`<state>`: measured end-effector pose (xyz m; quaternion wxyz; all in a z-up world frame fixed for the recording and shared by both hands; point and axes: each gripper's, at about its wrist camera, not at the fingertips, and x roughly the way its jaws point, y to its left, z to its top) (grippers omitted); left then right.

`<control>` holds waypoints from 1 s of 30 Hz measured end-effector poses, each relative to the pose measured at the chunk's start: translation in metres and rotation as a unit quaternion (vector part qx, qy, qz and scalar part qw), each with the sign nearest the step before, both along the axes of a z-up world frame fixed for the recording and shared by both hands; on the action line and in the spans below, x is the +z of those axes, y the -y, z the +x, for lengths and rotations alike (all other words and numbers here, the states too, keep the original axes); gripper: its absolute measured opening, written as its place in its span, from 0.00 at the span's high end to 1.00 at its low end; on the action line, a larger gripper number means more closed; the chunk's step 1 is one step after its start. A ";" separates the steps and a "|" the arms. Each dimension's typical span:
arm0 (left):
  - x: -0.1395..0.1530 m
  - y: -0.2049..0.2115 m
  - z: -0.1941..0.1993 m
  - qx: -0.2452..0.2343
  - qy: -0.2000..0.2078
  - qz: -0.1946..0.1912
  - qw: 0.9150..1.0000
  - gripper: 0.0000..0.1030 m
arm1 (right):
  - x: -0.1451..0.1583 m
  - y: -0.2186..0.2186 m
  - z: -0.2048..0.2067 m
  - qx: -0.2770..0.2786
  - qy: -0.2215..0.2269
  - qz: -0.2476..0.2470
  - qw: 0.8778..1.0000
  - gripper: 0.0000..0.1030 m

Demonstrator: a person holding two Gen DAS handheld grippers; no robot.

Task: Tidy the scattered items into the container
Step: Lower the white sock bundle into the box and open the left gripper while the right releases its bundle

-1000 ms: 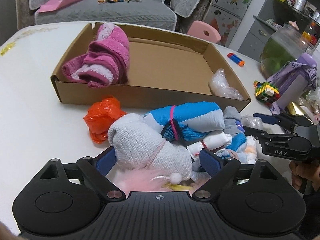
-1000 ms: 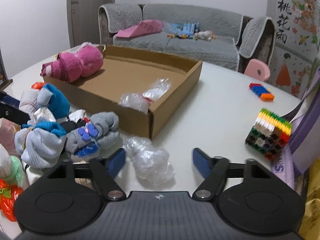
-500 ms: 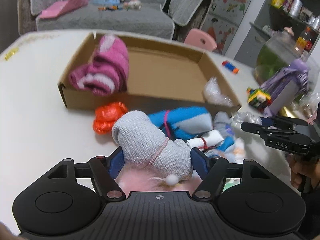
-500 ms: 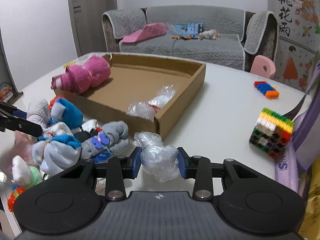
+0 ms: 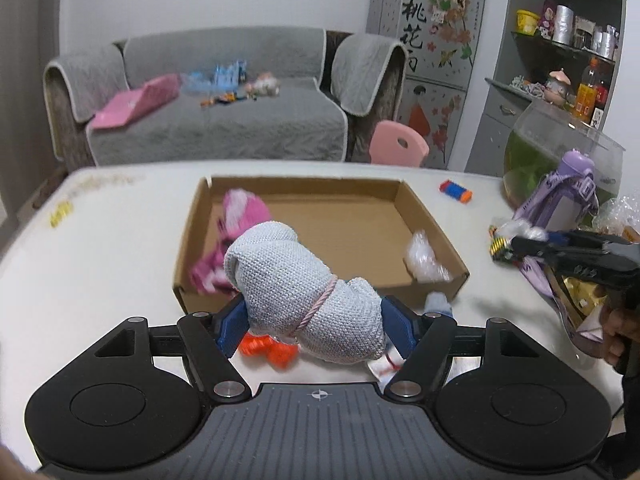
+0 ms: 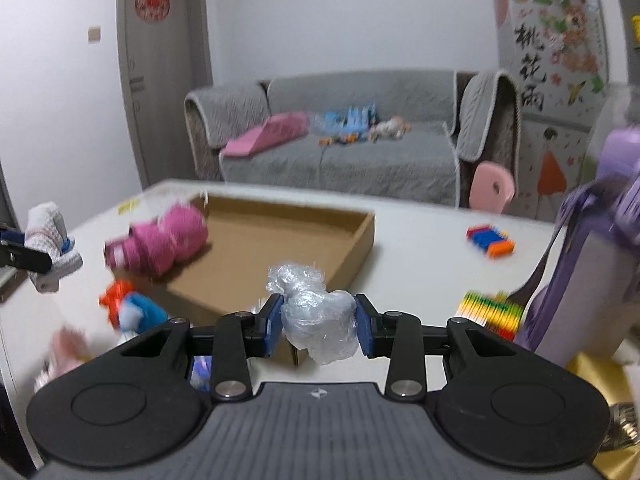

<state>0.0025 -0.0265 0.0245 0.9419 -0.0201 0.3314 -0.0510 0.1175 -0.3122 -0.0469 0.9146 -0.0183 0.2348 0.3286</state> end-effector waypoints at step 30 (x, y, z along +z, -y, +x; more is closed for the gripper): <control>-0.001 0.019 0.186 -0.010 -0.008 0.055 0.998 0.27 | 0.008 -0.073 0.106 0.017 0.002 0.014 1.000 0.67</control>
